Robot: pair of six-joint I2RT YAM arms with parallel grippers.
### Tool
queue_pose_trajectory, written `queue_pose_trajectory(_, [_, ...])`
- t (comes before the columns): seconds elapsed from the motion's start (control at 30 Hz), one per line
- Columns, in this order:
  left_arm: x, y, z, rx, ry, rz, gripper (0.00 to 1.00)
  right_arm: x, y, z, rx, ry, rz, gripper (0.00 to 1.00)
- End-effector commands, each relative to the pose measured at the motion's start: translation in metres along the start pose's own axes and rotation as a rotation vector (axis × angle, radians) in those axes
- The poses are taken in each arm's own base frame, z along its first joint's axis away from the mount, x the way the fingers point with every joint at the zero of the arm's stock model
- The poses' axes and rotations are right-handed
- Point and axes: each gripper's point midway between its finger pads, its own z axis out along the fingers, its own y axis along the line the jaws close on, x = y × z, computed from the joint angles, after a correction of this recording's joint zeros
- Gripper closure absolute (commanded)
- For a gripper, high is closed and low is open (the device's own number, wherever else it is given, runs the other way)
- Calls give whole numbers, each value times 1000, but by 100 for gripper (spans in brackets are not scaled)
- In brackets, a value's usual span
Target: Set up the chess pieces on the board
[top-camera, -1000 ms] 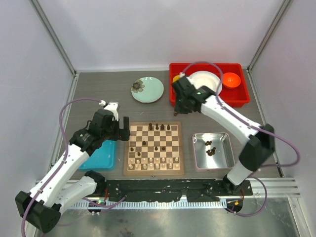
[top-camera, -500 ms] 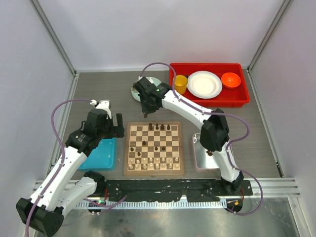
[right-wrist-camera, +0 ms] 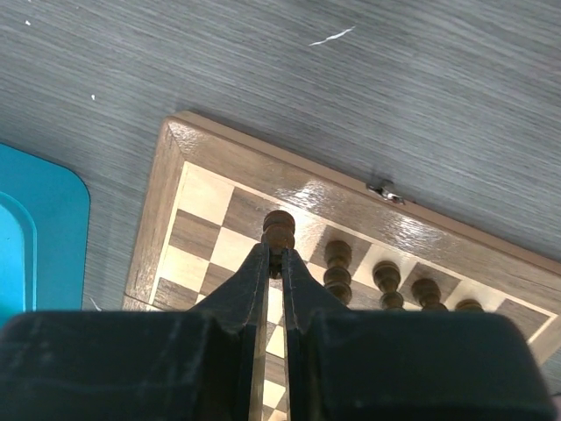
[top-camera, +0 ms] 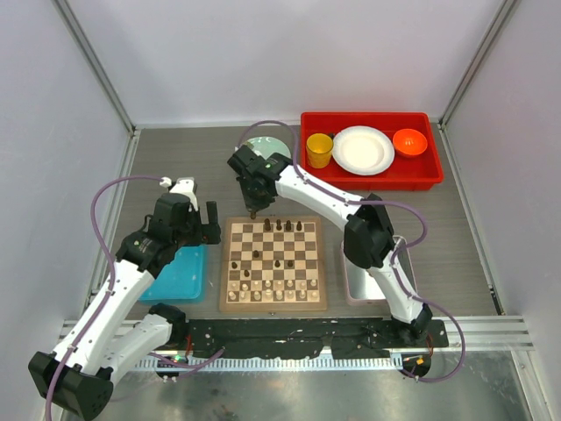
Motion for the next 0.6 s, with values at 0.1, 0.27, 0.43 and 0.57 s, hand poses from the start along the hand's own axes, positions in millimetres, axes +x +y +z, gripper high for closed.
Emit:
queue_pose_trajectory(0.1, [-10, -3, -3, 15, -35, -10, 0, -4, 23, 0, -53, -11, -28, 99])
queue_pose_trajectory(0.27, [-9, -3, -3, 19, -34, -6, 0, 3, 29, 6, -63, 12, -38, 99])
queue_pose_trajectory(0.43, [-9, -4, -3, 23, -32, -2, 0, 9, 31, 10, -62, 26, -43, 99])
queue_pose_trajectory(0.57, [-8, -4, -2, 24, -29, -3, 0, 11, 32, 12, -63, 32, -48, 99])
